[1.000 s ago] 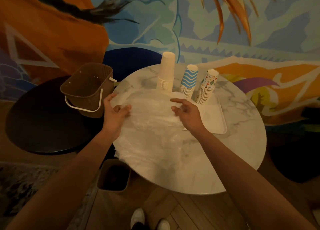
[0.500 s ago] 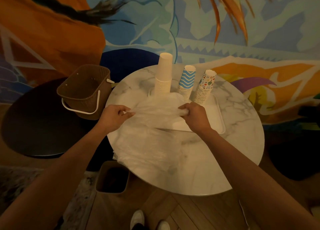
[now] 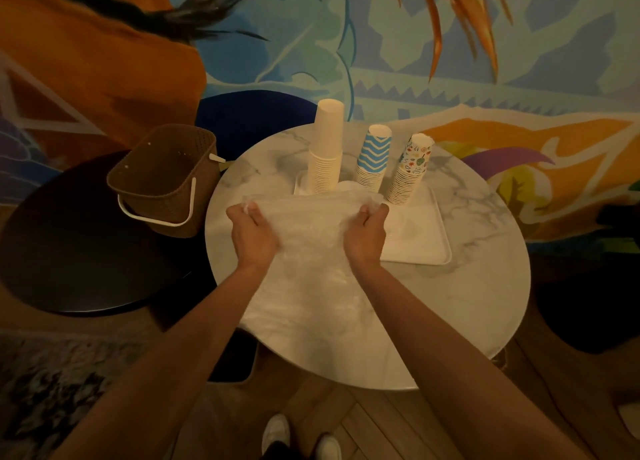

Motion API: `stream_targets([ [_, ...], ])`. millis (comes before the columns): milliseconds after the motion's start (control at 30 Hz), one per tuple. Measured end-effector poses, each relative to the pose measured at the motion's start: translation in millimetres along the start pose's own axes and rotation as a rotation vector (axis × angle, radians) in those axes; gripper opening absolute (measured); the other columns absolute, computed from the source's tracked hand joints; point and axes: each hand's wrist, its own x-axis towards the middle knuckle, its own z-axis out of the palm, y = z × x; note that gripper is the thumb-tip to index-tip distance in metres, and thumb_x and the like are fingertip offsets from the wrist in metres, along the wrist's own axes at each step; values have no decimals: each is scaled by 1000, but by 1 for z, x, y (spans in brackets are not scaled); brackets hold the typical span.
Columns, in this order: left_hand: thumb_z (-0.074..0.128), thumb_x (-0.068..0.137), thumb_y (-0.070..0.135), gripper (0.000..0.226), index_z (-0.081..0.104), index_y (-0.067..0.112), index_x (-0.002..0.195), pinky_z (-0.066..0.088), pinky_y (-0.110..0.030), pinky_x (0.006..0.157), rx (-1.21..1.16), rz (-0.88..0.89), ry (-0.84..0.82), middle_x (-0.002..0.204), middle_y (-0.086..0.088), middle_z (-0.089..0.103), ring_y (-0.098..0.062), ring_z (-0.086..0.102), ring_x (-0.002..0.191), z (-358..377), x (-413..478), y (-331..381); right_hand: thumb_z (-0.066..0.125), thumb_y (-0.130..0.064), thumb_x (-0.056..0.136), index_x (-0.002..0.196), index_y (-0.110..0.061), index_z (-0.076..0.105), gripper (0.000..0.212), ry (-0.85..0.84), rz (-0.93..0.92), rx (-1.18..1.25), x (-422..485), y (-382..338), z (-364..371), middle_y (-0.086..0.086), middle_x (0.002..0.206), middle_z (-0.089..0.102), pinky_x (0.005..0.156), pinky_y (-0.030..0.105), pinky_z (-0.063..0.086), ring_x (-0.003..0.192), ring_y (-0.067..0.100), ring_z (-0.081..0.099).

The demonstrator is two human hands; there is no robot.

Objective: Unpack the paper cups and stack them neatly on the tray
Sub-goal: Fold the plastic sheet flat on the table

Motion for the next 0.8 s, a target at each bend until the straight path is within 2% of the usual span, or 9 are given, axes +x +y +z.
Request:
stream_targets([
  [67,29,103,27,29,38,1,110,34,-29,67,105,72,0,106,-26,57,-36,56,93,-3,1,-12,30,-23,102,116,-3,38,26,17,-75,-164,0,9,-2,20,97,62,76,38,44,93,39,60],
  [133,31,102,30,33,40,-1,111,34,-31,66,210,104,-35,103,-27,59,-40,57,91,-11,5,-25,31,-26,102,116,-3,39,28,-46,-152,-323,4,21,-9,23,92,63,72,39,43,87,40,61],
  [267,36,100,34,37,43,-1,110,39,-36,69,313,101,-120,98,-25,60,-40,58,91,-22,12,-47,38,-24,101,107,-2,45,24,-147,-255,-429,5,45,-22,21,90,64,65,32,36,85,37,60],
  [400,42,97,42,43,41,6,120,40,-31,73,243,-89,-209,103,-18,60,-31,58,93,-22,15,-57,40,-29,100,95,-1,48,30,-188,-97,-345,0,66,-24,11,81,58,66,33,37,79,30,56],
  [500,55,90,42,56,25,19,132,44,-32,75,-53,-272,-283,110,-9,52,-16,55,87,-22,6,-54,38,-31,100,102,0,54,34,-153,22,-231,0,71,-24,7,77,57,69,32,38,80,28,56],
  [567,66,84,29,71,15,31,134,48,-32,82,-191,-226,-428,117,2,47,-10,52,98,-23,-5,-55,35,-28,101,104,-2,56,34,-98,97,-163,0,69,-21,5,83,58,70,27,35,86,26,55],
  [667,78,71,8,92,18,44,131,47,-31,94,-230,-87,-645,129,8,40,-8,49,115,-25,-11,-63,32,-34,102,112,-5,53,37,-66,226,-87,2,64,-18,8,100,56,88,33,38,100,25,53],
  [733,76,71,3,88,27,48,128,48,-38,96,-245,-88,-705,135,1,42,-15,52,118,-26,-9,-64,33,-44,99,116,-6,48,44,-113,285,-92,3,62,-17,6,100,51,92,37,39,97,23,48],
  [800,69,78,-2,73,37,42,127,51,-38,92,-266,-101,-702,132,-8,49,-18,58,109,-27,-7,-64,38,-48,97,111,-6,48,45,-137,296,-104,5,65,-16,6,97,52,87,37,40,93,24,49],
])
